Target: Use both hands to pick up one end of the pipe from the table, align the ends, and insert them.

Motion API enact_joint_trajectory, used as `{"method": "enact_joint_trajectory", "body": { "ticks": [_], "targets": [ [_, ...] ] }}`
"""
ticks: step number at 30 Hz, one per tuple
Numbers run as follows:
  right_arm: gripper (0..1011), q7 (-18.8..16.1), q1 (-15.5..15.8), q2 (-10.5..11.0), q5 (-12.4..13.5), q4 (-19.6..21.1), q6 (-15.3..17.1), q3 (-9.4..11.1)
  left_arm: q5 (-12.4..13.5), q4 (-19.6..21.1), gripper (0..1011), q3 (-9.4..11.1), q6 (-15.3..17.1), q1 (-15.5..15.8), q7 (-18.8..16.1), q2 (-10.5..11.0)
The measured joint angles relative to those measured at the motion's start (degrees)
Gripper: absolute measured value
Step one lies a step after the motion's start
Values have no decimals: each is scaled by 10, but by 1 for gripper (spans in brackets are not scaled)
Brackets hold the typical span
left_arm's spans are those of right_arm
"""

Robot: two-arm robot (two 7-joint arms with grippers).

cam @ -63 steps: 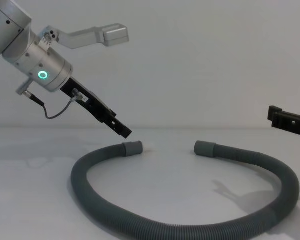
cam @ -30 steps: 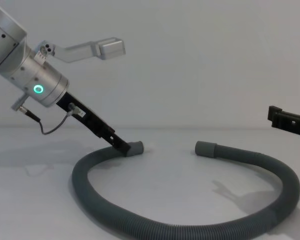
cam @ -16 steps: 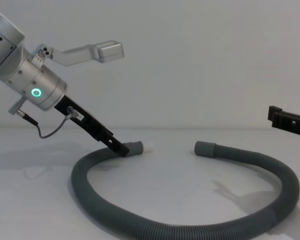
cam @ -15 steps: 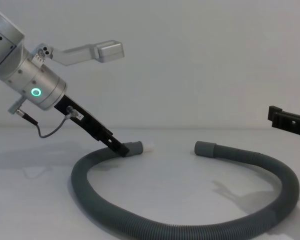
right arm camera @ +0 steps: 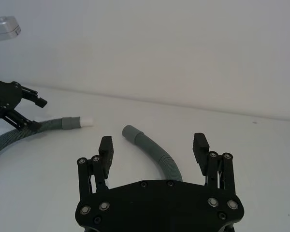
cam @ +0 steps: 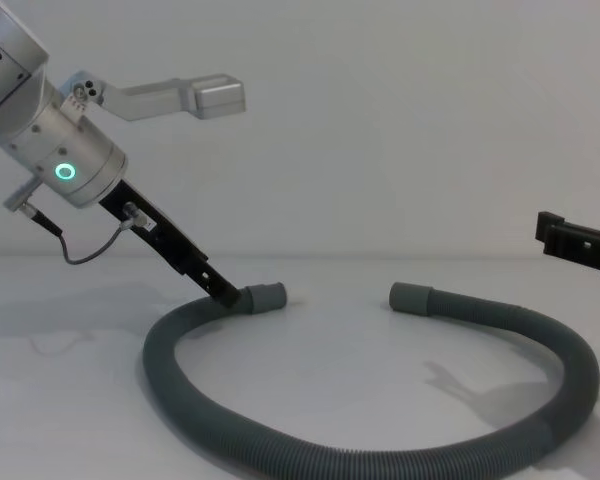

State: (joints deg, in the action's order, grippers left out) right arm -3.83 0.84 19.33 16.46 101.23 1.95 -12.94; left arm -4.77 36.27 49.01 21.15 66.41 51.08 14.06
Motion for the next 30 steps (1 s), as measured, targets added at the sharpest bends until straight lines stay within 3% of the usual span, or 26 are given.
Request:
{"method": "enact_joint_trajectory", "body": {
  "ticks": [30],
  "targets": [
    [1003, 0, 0, 0, 0, 0, 0, 0, -22, 116, 1002, -54, 86, -75, -61, 31]
  ]
}}
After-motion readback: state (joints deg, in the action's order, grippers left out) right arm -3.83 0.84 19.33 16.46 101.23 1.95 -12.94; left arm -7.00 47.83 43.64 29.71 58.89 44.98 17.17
